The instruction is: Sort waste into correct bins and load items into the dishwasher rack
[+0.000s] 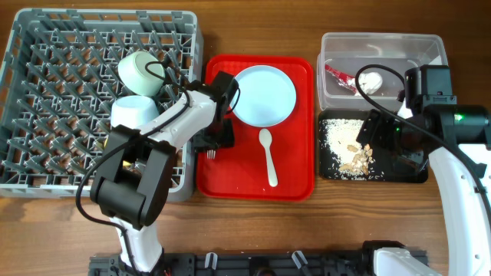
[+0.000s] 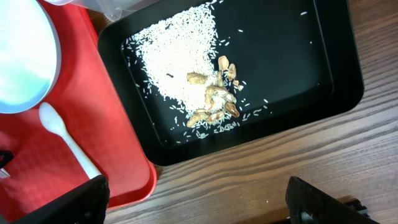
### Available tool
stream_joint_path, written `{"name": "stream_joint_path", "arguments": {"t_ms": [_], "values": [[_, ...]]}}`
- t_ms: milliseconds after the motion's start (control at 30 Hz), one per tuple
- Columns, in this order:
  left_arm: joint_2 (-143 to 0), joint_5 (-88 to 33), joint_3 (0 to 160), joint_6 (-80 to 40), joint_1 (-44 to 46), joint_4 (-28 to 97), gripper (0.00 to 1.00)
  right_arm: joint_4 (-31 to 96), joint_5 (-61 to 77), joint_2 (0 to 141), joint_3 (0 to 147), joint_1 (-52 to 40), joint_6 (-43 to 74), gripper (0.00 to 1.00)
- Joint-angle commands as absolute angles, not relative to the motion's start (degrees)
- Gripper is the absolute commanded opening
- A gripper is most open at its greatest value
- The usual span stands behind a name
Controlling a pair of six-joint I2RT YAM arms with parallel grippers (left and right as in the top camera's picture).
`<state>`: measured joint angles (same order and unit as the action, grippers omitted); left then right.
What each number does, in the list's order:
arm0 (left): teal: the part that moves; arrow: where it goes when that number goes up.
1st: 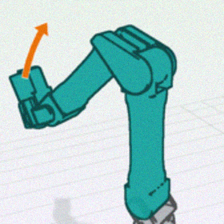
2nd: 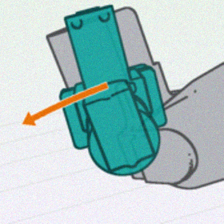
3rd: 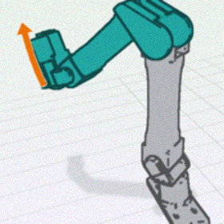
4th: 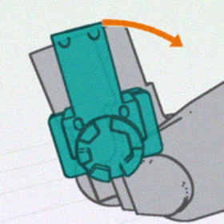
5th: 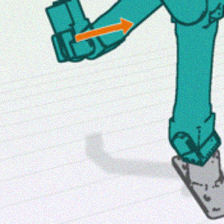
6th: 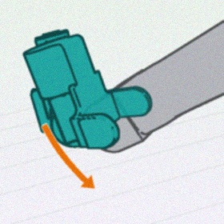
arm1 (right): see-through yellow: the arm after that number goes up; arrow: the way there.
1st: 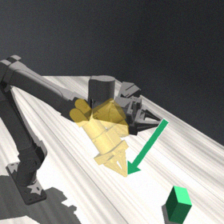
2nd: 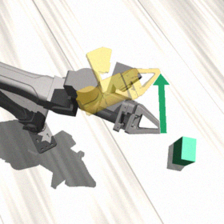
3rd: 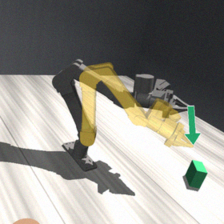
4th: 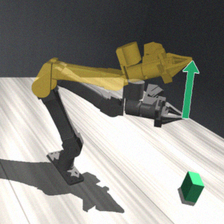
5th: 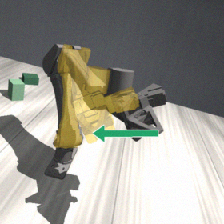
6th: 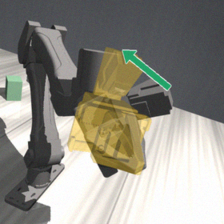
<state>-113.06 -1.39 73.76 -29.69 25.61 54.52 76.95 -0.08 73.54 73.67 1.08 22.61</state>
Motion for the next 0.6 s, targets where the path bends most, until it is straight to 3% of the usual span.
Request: {"name": "stream_joint_path", "arguments": {"t_ms": [0, 167, 267, 567], "values": [[-113.8, -0.6, 72.1, -28.8, 25.7, 53.5, 0.53, 77.0, 0.0, 72.9, 74.8, 1.2, 22.0, 0.91], [-113.8, -0.5, 69.4, -28.8, 25.7, 51.6, 0.52, 77.0, 0.0, 72.9, 74.8, 1.2, 22.0, 0.91], [-113.8, -0.6, 69.3, -28.8, 25.7, 51.3, 0.44, 77.1, 0.0, 72.9, 74.8, 1.2, 22.0, 0.91], [-113.8, -0.6, 69.3, -28.8, 25.7, 51.0, 0.32, 77.1, 0.0, 72.9, 74.8, 1.2, 22.0, 0.91]]}}
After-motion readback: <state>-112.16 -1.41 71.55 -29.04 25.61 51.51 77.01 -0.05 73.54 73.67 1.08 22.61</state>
